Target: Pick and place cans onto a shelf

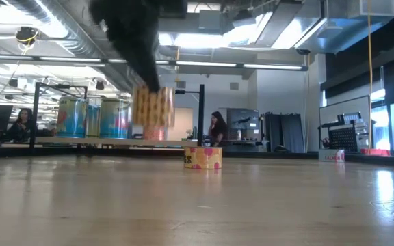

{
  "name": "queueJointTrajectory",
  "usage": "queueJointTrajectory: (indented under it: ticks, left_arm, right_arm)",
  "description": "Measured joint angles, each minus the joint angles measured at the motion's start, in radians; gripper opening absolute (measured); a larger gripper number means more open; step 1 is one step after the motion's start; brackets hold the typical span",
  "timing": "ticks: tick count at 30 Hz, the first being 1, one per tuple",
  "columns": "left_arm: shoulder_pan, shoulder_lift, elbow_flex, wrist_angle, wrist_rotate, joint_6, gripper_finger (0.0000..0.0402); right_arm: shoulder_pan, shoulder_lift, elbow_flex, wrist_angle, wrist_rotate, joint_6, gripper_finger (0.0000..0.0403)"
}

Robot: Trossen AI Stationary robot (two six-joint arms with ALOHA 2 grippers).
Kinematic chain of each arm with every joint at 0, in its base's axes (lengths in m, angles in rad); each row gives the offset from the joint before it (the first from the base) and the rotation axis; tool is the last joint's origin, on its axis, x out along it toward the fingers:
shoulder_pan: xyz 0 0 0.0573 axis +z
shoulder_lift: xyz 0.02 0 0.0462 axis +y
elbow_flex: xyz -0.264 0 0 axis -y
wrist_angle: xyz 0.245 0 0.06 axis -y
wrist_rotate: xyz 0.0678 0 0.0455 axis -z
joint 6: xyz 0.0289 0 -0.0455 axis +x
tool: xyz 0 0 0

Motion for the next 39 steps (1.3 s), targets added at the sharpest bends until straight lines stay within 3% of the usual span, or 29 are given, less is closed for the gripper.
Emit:
queueJointTrajectory:
  ticks: [9, 19, 22, 29, 39]
  left_arm:
    - [0.232, -0.113, 0.016, -0.061, -0.010, 0.001, 0.0001]
    - [0.490, -0.080, 0.015, -0.056, 0.079, 0.075, 0.0000]
    - [0.542, -0.080, 0.015, -0.053, 0.080, 0.104, 0.0000]
    - [0.636, -0.080, 0.011, -0.046, 0.162, 0.132, 0.0000]
    - [0.662, -0.080, -0.075, 0.039, 0.185, 0.133, 0.0000]
  right_arm:
    - [-0.098, -0.110, -0.046, 0.001, 0.050, -0.044, 0.0078]
    - [-0.230, -0.210, -0.218, 0.002, 0.054, -0.056, 0.0078]
    - [-0.263, -0.236, -0.282, 0.016, 0.102, -0.056, 0.0078]
    - [-0.327, -0.276, -0.390, 0.042, 0.138, -0.056, 0.0078]
    - [-0.350, -0.306, -0.430, 0.065, 0.137, -0.059, 0.0078]
